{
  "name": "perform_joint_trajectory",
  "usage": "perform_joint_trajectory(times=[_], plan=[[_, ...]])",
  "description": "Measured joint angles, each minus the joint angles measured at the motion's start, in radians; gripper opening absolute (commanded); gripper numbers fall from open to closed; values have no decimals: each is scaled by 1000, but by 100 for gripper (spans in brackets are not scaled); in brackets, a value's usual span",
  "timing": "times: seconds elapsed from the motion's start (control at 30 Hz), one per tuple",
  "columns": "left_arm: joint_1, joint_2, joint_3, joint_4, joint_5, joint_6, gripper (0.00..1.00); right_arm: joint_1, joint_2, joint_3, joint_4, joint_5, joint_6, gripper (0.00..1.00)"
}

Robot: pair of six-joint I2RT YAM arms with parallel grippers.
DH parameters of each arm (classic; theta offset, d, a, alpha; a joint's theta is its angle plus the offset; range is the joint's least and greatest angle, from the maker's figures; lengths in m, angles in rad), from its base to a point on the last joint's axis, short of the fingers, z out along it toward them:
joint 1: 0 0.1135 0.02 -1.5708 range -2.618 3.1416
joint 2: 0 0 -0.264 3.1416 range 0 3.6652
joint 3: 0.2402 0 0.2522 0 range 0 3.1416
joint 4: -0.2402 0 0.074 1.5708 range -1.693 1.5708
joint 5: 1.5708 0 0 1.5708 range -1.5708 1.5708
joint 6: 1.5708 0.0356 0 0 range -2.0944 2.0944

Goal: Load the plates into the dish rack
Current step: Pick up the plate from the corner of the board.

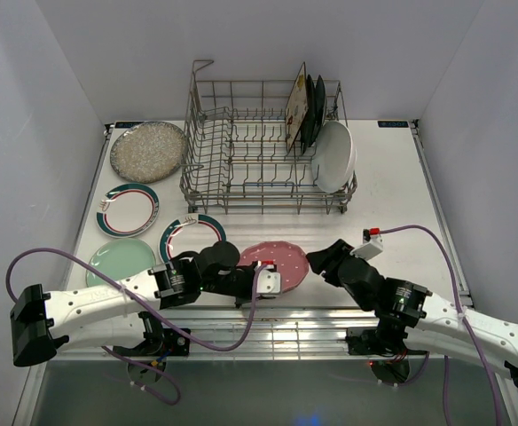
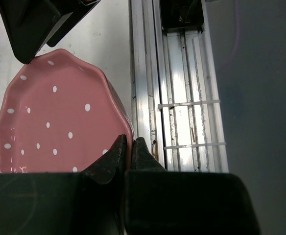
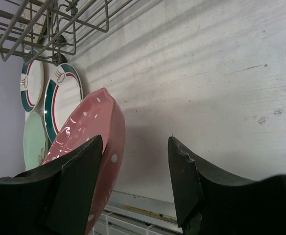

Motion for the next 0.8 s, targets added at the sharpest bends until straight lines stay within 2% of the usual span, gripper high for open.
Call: perform_joint_trajectory(times=[0.33,0.8], plan=[[0,1,103,-88,34,-58,0,0,-72,-15,-23,30,28,61],[1,1,252,-87,33,-28,0,0,-107,-59,-72,37,34,61]])
